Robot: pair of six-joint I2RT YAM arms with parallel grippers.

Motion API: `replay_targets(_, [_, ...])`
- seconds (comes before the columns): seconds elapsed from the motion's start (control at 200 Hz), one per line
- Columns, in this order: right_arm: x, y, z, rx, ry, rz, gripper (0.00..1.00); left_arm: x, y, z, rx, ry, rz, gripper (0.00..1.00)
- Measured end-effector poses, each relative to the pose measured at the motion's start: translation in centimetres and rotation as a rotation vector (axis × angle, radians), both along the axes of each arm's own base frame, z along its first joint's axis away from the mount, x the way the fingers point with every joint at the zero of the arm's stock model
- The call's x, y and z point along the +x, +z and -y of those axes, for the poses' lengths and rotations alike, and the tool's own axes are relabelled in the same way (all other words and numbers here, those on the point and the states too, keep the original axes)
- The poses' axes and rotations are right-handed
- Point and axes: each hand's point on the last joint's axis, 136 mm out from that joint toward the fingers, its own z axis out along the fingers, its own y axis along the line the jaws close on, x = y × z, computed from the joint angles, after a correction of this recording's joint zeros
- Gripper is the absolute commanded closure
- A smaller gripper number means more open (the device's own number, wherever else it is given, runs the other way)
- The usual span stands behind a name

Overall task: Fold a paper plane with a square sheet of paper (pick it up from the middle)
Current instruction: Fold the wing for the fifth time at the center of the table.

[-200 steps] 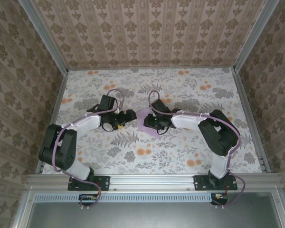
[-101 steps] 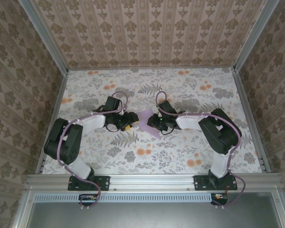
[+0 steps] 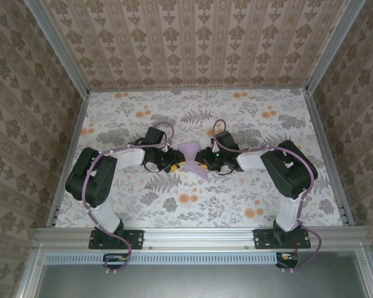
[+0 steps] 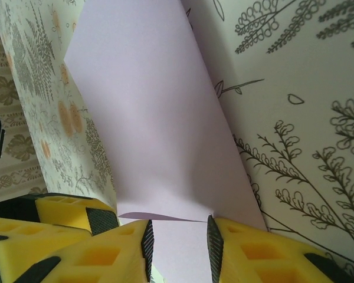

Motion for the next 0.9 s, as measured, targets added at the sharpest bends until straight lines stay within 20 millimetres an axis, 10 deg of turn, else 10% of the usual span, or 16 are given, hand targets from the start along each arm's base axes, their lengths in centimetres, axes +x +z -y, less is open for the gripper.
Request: replay_targets(0.9, [0.0, 0.4, -0.2, 0.050, 0.016, 0.017, 0.60, 1.5, 0.4, 1.7, -0.085, -0.009, 0.022, 0.70])
